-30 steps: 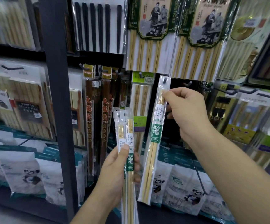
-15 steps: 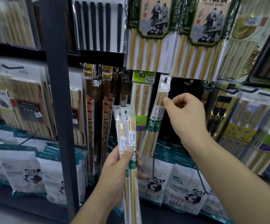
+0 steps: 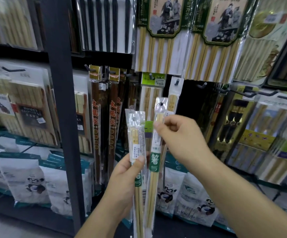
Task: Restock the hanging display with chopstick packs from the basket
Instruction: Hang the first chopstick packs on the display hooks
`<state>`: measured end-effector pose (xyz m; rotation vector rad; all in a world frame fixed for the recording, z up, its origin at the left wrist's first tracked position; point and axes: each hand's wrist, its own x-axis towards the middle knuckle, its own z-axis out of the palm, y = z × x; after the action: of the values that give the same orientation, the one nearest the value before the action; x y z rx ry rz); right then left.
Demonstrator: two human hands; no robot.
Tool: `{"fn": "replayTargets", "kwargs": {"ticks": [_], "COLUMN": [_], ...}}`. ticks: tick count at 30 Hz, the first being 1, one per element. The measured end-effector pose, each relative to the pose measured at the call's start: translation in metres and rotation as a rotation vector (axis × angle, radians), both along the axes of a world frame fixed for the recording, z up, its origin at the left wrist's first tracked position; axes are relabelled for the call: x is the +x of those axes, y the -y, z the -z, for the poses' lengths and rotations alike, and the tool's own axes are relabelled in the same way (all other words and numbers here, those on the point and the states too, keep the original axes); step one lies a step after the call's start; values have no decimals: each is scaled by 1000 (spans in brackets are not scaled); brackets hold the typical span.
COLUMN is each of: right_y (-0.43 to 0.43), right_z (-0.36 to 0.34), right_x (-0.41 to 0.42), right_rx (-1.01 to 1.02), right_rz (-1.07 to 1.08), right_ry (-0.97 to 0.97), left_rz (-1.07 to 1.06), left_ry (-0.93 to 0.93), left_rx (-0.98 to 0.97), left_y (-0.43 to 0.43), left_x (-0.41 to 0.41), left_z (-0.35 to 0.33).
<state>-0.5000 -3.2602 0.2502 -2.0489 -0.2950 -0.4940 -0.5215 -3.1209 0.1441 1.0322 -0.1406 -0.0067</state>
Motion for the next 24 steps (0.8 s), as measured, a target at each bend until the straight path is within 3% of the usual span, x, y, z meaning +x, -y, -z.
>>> {"fn": "replayTargets", "kwargs": {"ticks": [5, 13, 20, 24], "right_y": [10, 16, 20, 23], "right_z": [-35, -36, -30, -18], "right_x": [4, 17, 21, 18], "right_rx": [150, 272, 121, 26], "right_rz": [47, 67, 119, 237], "right_ry": [148, -25, 18, 30], "left_rz": [-66, -1, -28, 26], "left_ry": [-61, -70, -28, -99], "left_rx": [14, -10, 104, 2], "left_y": [-4, -3, -2, -4], "left_x": [4, 4, 6, 8], "left_z": [3, 4, 6, 10]}}
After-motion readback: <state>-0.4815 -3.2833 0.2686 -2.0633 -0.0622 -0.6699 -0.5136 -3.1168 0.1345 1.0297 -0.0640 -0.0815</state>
